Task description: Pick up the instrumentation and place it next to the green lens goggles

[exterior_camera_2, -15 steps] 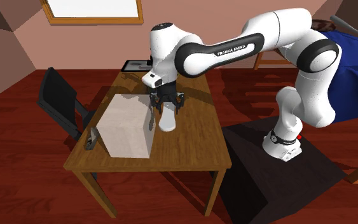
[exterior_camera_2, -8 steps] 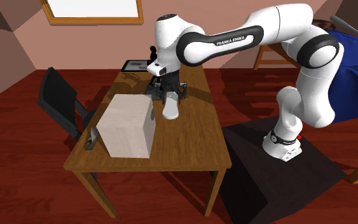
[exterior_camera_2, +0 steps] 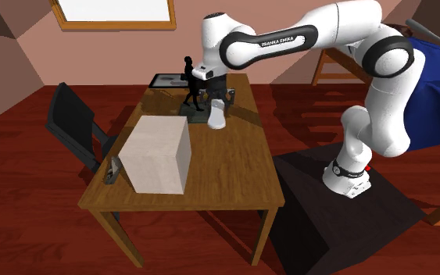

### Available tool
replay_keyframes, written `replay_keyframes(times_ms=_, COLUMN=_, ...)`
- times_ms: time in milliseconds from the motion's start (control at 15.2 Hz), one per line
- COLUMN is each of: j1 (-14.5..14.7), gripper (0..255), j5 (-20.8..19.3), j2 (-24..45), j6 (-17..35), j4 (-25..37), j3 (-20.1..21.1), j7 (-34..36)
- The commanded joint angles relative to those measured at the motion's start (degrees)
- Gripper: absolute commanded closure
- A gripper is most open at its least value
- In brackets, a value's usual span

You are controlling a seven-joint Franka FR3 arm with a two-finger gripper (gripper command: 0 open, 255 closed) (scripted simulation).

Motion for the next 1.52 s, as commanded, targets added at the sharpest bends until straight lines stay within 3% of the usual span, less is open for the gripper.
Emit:
replay_keyframes(times_ms=0, j1=-1.8, gripper=255, j5=0.3, j2=0.4, j6=-0.3, j4=0.6, j3=-1.1, j7=-3.0)
replay_keyframes(times_ms=792, j1=-12.7, gripper=255, j5=3.3, j2=5.1, j6=-2.1, j4=5.9, j3=-6.8, j7=-19.4)
replay_keyframes(times_ms=1452, j1=-25.9, gripper=255, j5=9.3, j2=16.1, j6=-7.3, j4=20.2, j3=-9.1, j7=-32.8)
